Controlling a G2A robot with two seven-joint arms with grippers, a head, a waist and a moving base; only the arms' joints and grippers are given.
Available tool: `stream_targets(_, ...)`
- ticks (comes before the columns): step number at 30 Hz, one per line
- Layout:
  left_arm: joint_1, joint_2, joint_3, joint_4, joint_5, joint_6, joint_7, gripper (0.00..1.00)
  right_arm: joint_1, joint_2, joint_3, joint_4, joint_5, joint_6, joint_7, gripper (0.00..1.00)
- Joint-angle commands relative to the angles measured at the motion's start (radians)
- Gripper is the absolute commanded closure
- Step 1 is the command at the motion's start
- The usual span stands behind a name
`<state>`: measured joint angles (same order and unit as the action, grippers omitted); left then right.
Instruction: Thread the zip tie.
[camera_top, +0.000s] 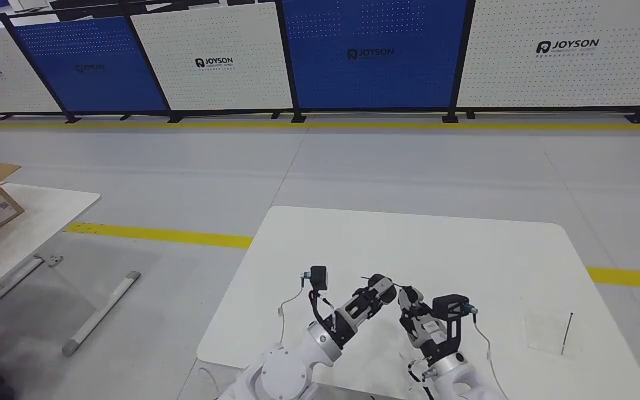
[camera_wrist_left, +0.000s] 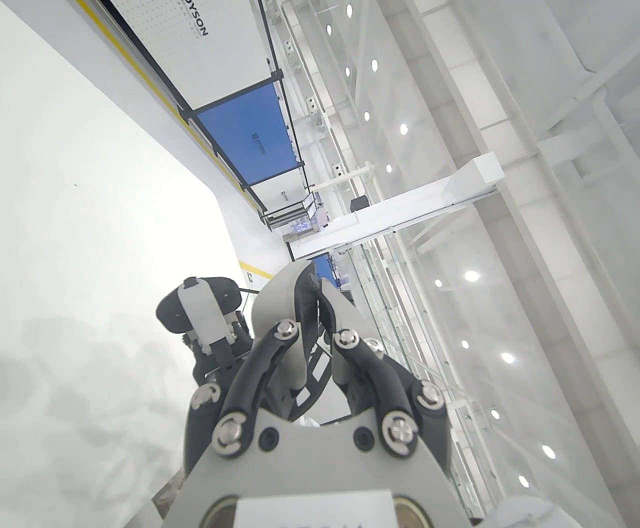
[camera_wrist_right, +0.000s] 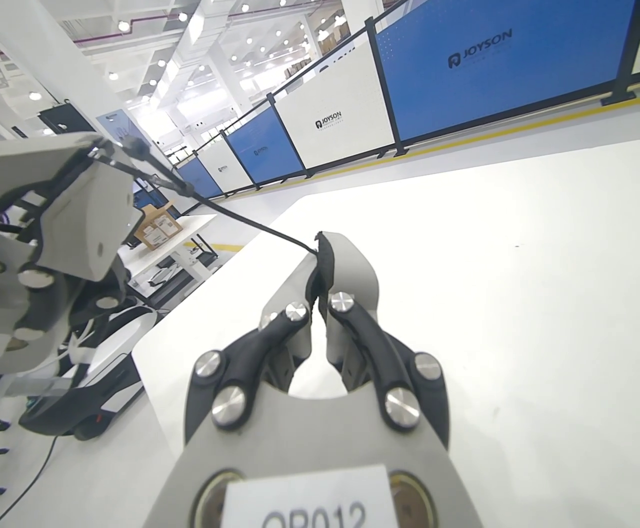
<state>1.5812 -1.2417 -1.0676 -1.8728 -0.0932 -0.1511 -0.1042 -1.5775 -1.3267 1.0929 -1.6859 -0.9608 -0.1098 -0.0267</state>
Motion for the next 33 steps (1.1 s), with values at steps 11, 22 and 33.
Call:
stream_targets(11, 0.011, 0.003, -0.003, -0.007, -0.001, -0.03, -0.011, 1.0, 0.004, -0.002, -0.006, 0.006, -0.003, 0.005, -0.003, 1.0)
stream_targets(22, 0.018, 0.005, -0.003, -0.013, 0.002, -0.042, -0.017, 1.0, 0.005, -0.003, -0.007, 0.01, 0.0, 0.002, -0.007, 1.0)
stream_targets(33, 0.034, 0.009, 0.002, -0.028, 0.026, -0.056, -0.017, 1.0, 0.006, -0.003, -0.007, 0.013, -0.001, 0.0, -0.008, 1.0)
